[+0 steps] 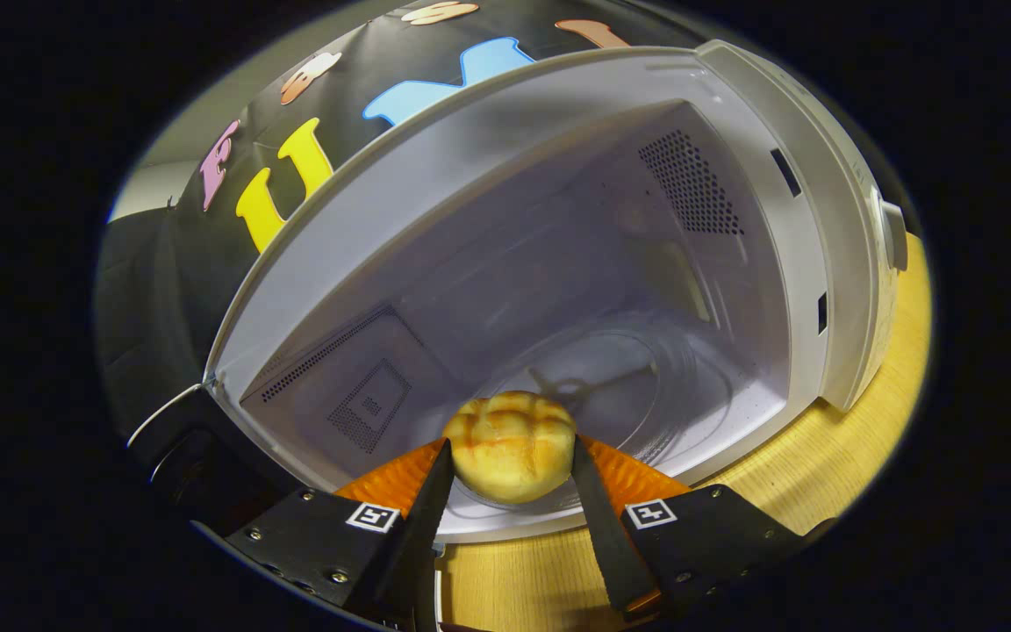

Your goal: Open the microwave, put the food inside, and close the microwave door.

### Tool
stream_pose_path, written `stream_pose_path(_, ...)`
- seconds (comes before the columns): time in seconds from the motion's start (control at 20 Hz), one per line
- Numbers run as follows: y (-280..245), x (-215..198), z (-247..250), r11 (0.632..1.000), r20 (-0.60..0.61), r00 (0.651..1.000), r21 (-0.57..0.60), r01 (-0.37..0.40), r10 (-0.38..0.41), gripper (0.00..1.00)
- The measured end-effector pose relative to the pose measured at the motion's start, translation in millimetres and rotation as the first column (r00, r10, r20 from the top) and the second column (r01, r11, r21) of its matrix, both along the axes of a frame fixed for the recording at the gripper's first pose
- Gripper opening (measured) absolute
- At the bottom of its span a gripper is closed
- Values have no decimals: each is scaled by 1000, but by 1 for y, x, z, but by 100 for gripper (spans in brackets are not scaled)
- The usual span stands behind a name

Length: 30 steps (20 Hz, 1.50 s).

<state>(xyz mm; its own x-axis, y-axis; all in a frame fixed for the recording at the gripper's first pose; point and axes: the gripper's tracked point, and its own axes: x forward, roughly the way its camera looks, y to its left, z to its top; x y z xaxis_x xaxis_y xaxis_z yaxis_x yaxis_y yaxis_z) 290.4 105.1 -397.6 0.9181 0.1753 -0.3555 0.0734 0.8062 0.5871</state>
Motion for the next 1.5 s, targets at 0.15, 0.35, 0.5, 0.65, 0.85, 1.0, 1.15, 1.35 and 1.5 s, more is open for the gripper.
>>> stream_pose_path(0.15, -2, 8, -3, 1000, 14, 1000, 6, 15, -15, 79)
stream_pose_path(0.35, -7, 12, -7, 999, 9, 999, -26, 31, -31, 85)
stream_pose_path(0.5, -6, 13, -7, 999, 18, 1000, -38, 23, -23, 88)
stream_pose_path(0.65, -6, 11, -6, 997, 31, 999, -72, 20, -18, 89)
stream_pose_path(0.85, 0, 5, 7, 998, 62, 998, -65, 4, 1, 88)
stream_pose_path(1.0, 5, -11, 24, 997, 88, 995, -65, -44, 49, 89)
stream_pose_path(1.15, 13, -41, 47, 989, 125, 983, -85, -123, 133, 89)
stream_pose_path(1.35, 22, -96, 90, 958, 208, 943, -176, -225, 259, 88)
stream_pose_path(1.5, 31, -148, 121, 927, 279, 893, -240, -290, 352, 88)
